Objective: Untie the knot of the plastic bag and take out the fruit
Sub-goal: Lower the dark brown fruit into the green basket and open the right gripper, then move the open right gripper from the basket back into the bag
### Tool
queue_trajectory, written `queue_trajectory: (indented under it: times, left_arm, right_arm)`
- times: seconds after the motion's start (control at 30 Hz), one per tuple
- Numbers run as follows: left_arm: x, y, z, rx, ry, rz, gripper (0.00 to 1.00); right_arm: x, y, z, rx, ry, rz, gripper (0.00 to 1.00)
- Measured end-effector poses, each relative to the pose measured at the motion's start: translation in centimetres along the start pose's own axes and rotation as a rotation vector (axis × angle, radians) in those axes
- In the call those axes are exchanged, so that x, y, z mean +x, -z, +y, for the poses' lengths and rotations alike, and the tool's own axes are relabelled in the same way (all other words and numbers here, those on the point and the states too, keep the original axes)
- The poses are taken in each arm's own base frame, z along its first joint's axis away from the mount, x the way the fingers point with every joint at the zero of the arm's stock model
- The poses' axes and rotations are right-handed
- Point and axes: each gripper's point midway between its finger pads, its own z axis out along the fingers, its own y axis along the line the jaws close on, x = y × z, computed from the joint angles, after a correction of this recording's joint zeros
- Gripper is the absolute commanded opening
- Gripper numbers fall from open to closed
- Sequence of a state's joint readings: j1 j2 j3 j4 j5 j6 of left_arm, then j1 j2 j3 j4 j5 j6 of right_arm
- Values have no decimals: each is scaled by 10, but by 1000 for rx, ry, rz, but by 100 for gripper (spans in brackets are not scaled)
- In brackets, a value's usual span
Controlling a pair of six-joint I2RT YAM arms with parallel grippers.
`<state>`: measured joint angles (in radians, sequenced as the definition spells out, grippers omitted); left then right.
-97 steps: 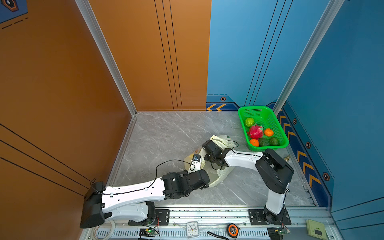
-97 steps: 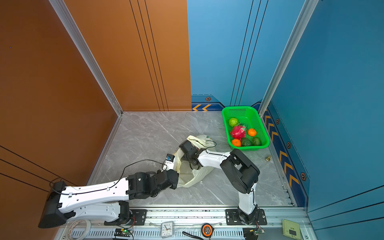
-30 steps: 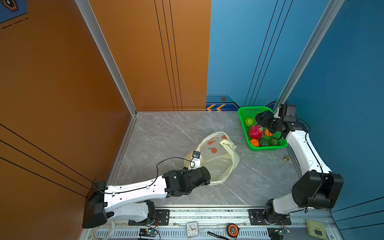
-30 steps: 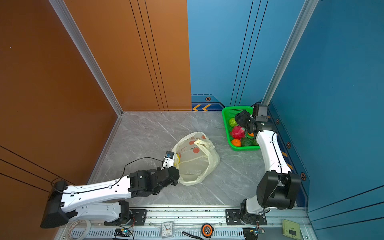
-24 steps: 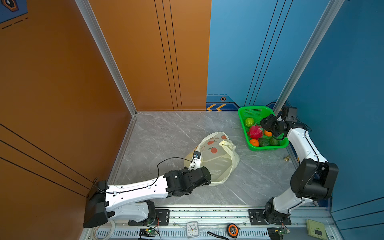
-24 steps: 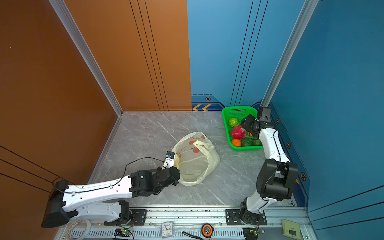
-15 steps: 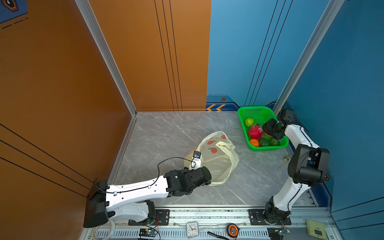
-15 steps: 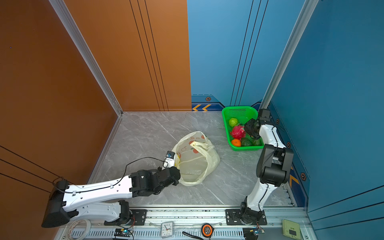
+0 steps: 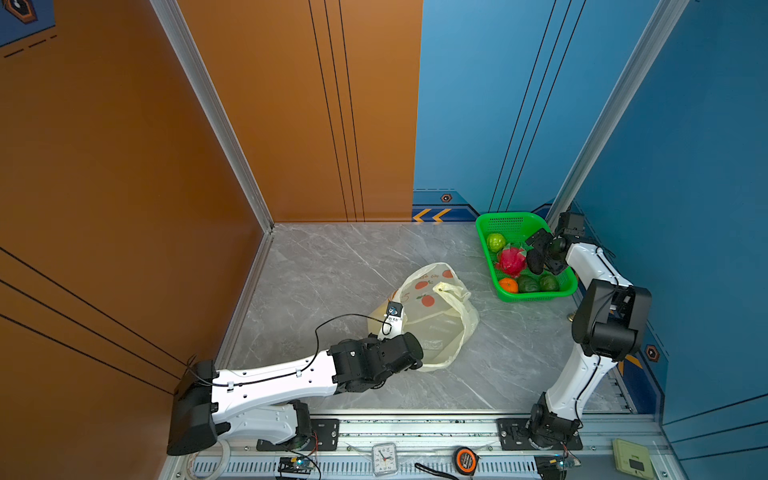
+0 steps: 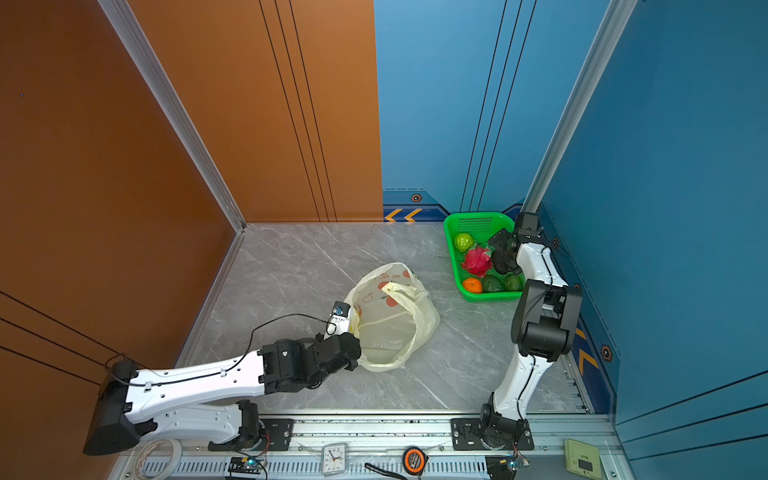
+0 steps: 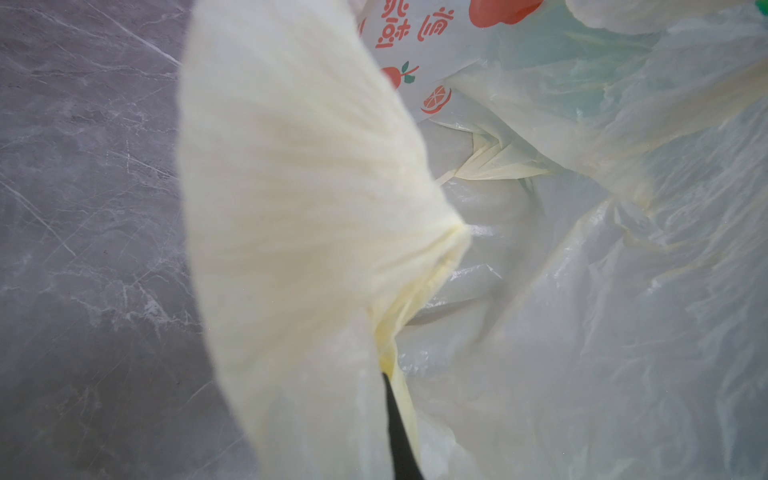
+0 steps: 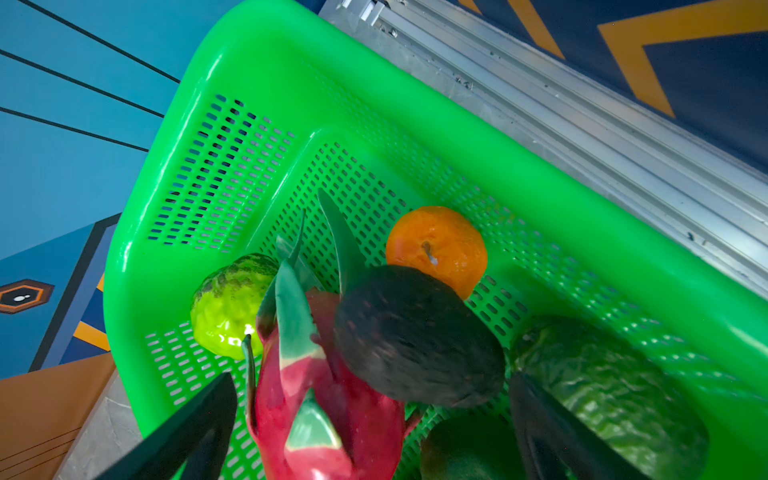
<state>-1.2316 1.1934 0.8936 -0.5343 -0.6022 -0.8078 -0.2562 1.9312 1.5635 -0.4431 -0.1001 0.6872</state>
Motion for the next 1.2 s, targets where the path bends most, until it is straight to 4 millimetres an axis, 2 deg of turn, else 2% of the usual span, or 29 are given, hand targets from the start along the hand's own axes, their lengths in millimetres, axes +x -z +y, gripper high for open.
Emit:
queue_trajectory:
  times: [0.17, 0.27, 0.4, 0.5, 0.7, 1.0, 1.13, 1.2]
  left_arm:
    - [0, 0, 0, 0, 0, 0, 0]
    - [0, 0, 0, -1, 0, -1, 0]
    - [-1, 0, 1, -8, 0, -8, 0]
    - [-2, 0, 4, -18, -4, -14, 0]
    - [-6, 5, 6, -12, 0, -26, 0]
    - [-14, 16, 7, 9, -18, -54, 0]
    - [-16, 19, 8, 18, -22, -63, 0]
    - [-17, 21, 9, 21, -20, -69, 0]
  right_arm:
    - [1, 1, 1, 0, 2, 3, 100]
    - [5, 8, 5, -11, 7, 17, 100]
    - [13, 32, 25, -68, 36, 37, 100]
    - [28, 64, 50, -141, 81, 52, 100]
    - [82, 137, 104, -305, 219, 120, 100]
    - [200, 223, 174, -494, 489, 321, 100]
    - [228, 267, 205, -596, 583, 358, 100]
    - [239, 282, 219, -635, 617, 371, 100]
